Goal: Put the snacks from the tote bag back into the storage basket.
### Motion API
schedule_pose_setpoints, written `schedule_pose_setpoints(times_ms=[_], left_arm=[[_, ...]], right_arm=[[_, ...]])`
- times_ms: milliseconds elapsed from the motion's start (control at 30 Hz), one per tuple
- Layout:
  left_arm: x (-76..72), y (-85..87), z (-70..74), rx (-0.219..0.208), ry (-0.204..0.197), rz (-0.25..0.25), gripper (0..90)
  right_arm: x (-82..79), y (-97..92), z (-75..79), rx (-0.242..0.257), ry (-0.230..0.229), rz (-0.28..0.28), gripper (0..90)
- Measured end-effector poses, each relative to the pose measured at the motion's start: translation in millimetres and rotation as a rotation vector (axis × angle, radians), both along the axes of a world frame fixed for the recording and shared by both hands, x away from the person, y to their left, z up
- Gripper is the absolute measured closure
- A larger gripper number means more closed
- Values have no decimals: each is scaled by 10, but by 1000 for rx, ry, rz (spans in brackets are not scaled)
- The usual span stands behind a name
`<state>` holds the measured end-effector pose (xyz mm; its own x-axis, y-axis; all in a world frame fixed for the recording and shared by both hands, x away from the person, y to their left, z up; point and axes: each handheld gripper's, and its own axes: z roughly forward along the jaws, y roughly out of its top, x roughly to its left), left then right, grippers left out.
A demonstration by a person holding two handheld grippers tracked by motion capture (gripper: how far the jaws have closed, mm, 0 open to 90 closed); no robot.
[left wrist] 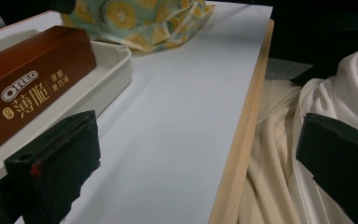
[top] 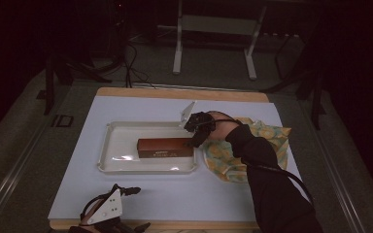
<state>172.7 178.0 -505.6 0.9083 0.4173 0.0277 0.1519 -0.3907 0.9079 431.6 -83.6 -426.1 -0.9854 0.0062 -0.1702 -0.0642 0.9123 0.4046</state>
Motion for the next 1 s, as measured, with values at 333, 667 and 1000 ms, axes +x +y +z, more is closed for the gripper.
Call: schedule_pose_setpoints(times_ms=[333,667,1000], left_arm=[[0,-1,0,1,1,-1,0],[3,-2,-1,2,3,1,0],[4,-4,-2,3,4,4,0]], right_arm=[[4,-168,208,94,-17,-100,190],[21,-458,332,175,-25,-227,109],[-101,-814,346,270,-91,-358,109]])
